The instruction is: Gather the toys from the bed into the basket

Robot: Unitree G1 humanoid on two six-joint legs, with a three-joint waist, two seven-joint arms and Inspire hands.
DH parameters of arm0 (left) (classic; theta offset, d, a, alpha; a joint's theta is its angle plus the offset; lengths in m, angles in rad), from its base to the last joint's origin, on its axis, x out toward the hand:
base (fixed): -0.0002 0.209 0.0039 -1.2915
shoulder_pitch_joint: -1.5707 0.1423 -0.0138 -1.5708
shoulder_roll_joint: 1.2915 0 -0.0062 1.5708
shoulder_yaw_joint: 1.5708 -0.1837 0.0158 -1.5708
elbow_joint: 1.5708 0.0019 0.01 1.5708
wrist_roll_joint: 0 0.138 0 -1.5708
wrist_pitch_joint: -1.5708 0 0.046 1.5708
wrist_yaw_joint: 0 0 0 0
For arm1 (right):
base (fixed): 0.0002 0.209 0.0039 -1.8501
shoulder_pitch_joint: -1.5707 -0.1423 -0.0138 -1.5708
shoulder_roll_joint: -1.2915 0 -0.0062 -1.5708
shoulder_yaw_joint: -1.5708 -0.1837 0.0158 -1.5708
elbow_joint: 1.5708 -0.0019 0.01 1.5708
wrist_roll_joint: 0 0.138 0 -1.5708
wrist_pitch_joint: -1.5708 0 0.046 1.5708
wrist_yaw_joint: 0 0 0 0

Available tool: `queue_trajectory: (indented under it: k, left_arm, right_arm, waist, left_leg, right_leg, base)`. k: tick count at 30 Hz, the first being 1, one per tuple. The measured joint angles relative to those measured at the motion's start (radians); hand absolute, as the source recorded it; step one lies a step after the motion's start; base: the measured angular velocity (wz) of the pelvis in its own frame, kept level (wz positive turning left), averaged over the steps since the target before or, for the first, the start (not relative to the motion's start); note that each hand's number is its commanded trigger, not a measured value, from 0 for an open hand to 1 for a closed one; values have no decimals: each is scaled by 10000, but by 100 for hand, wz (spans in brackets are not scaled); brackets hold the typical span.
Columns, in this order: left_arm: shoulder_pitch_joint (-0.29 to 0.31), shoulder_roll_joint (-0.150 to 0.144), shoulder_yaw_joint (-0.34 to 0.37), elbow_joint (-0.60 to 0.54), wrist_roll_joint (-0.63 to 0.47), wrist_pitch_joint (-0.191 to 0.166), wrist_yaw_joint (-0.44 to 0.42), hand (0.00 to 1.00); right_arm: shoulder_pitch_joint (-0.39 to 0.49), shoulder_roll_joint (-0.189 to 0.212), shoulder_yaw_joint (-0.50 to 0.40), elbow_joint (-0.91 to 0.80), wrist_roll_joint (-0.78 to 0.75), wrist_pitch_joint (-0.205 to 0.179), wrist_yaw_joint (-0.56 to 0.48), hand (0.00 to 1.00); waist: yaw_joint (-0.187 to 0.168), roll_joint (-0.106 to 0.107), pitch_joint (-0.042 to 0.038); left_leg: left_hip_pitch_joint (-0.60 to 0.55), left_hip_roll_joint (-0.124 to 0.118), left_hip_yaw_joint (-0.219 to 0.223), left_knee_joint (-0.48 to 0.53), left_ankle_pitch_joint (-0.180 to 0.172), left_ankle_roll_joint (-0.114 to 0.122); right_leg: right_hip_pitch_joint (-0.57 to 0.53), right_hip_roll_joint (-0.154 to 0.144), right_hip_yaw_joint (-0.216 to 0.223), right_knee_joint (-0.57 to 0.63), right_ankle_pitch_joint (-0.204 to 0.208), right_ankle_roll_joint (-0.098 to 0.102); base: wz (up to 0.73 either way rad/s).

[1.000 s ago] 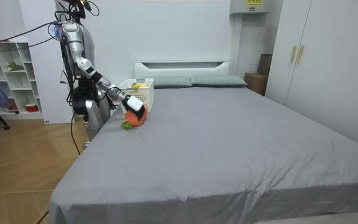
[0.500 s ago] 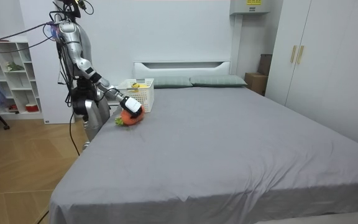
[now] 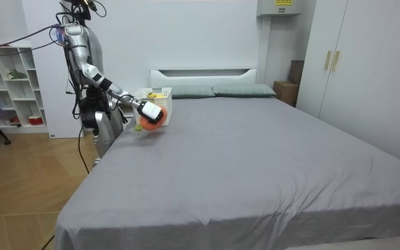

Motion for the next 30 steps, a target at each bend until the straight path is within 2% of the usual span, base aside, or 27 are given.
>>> queue_trajectory:
  k: [3, 4, 6, 11, 18, 20, 30]
  left_arm:
    - [-98, 3, 3, -1, -12, 5, -19, 0]
    - [-131, 3, 3, -1, -19, 4, -18, 0]
    - [-205, 1, 2, -1, -17, 3, 4, 0]
    - [-391, -8, 13, -1, -14, -139, 86, 0]
    - [-432, -19, -4, 3, -247, -340, 178, 0]
    - [-434, -20, 1, 3, -243, -422, 179, 0]
    - [-330, -42, 106, -273, -237, -404, 135, 0]
  right_arm:
    - [80, -3, 0, -505, 101, -11, -24, 100]
    - [201, -3, 4, -775, 153, -11, -24, 100]
    - [337, -2, 8, -1114, 256, -14, -16, 100]
    - [373, -1, 4, -1690, 284, -14, 115, 100]
    - [405, -114, 4, -3051, 688, -119, 137, 100]
    - [395, -174, -3, -3621, 772, -189, 190, 100]
    - [435, -251, 3, -6133, 740, -161, 362, 100]
  waist:
    - [-70, 61, -21]
    - [-69, 112, -61]
    - [-98, 188, -77]
    - [-232, 317, -56]
    - [-296, 311, -40]
    - [-273, 322, -9]
    - [-210, 319, -3]
  left_leg:
    - [144, 6, 78, -74, -1, 1]
    - [177, 8, 106, -118, -1, 2]
    - [223, 10, 132, -132, -2, 4]
    - [253, 43, 272, -177, -2, 4]
    - [253, 28, 299, -190, -1, 7]
    - [247, 26, 286, -191, -1, 7]
    - [236, 14, 283, -285, -1, 6]
  right_leg:
    - [63, -6, 57, 14, 4, -3]
    - [69, -3, 94, 17, 4, -3]
    - [79, -2, 139, 37, 5, -4]
    - [14, 3, 241, 109, 7, -6]
    - [4, -14, 253, 132, 2, 1]
    - [1, -14, 241, 120, 2, 2]
    - [-3, -1, 220, 9, -8, 17]
  base:
    - [-9]
    - [-8]
    - [-7]
    - [-9]
    - [0]
    - [0]
    - [0]
